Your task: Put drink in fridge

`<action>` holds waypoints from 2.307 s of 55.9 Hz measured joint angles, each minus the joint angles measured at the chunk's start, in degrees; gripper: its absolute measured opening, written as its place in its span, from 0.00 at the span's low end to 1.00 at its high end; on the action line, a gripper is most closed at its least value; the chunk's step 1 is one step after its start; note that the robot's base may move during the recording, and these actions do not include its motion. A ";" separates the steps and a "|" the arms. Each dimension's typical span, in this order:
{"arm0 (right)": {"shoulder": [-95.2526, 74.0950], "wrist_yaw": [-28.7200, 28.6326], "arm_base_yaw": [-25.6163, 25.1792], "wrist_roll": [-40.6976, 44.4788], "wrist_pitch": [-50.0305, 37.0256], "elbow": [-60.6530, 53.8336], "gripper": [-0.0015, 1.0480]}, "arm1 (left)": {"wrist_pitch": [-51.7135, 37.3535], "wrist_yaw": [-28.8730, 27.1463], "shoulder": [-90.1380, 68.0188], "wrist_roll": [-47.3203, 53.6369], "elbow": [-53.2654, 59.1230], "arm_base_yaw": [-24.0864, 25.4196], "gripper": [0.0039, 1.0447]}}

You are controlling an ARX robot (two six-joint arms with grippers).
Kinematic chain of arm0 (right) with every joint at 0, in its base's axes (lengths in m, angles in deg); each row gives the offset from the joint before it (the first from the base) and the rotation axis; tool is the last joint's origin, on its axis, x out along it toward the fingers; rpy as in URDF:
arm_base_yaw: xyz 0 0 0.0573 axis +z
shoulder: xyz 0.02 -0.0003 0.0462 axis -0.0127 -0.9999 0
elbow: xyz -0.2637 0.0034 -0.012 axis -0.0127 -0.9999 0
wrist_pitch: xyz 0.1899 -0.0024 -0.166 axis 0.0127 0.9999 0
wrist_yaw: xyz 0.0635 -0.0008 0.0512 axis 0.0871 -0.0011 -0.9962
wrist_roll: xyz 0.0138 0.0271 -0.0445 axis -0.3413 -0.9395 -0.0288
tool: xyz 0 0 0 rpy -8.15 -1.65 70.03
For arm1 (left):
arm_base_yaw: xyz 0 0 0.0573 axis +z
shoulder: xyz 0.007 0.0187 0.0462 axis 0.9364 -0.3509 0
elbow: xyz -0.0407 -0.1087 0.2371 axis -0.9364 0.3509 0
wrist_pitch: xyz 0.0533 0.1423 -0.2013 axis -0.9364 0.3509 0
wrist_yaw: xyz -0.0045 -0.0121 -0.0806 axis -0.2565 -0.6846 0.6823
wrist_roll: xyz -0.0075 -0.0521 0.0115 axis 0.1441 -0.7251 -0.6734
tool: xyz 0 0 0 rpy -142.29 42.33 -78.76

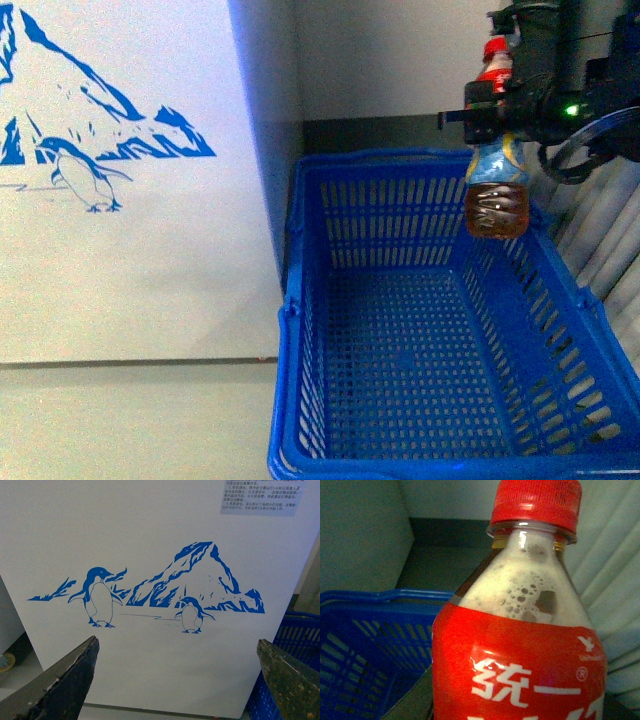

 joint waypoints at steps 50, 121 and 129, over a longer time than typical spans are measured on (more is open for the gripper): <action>77.53 -8.83 -7.32 2.60 17.35 -46.58 0.40 | 0.00 0.00 0.00 0.00 0.00 0.00 0.92; 122.18 -21.86 -23.82 0.11 35.87 -68.89 0.40 | 0.00 0.02 0.00 0.00 0.00 0.00 0.92; 124.65 -16.90 -18.14 0.20 36.28 -70.12 0.40 | 0.00 0.00 0.00 0.00 0.00 0.00 0.92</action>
